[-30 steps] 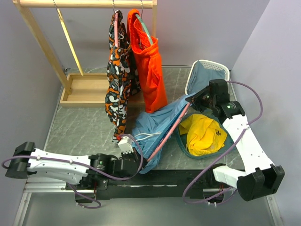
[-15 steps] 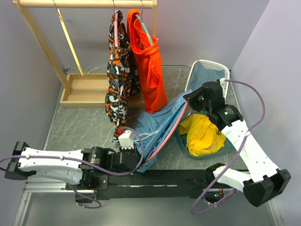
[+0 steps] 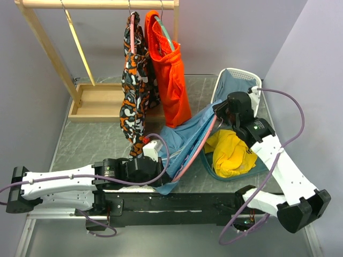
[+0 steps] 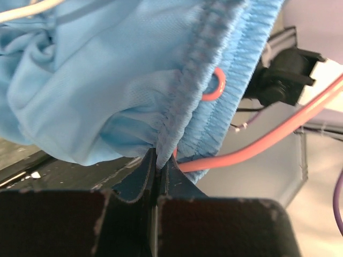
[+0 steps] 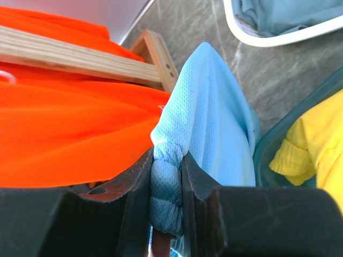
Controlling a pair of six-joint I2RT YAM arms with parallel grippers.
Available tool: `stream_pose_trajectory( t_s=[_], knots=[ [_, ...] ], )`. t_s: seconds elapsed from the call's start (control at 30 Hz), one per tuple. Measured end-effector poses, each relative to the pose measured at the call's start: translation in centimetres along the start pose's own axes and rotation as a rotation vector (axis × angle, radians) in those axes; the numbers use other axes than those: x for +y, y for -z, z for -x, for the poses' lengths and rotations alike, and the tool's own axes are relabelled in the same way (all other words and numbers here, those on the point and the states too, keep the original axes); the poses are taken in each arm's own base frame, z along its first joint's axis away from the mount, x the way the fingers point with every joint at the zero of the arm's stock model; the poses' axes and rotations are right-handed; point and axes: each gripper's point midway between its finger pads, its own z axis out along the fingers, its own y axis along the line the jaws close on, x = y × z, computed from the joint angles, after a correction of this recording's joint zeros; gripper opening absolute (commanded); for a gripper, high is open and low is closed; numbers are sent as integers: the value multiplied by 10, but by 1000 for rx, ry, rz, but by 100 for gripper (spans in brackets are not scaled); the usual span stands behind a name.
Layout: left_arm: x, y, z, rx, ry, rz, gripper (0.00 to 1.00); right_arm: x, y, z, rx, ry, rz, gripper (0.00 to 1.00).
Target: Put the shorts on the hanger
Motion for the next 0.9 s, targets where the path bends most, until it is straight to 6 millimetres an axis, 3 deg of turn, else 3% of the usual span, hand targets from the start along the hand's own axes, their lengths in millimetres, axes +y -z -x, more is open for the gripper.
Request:
stream_pose_trajectory(
  t_s=[0.23,0.53,0.63,0.77,0.9],
  knots=[
    [0,-1,-9,21,-1,-57,1,-8,-11,12,-11,15,-52,0],
    [0,7,-29,66,-21,-91,1,-18,-20,8,7,73,-105,0],
    [-10,16,-22,57,-16,-109,1,-19,-20,9,-9,78,-111,0],
    [-38,32,-3,35,-17,-145,1,-12,-19,9,-37,84,-100,0],
    [-48,26,22,0,-18,-133,2,1,-13,8,-77,85,-66,0]
  ],
)
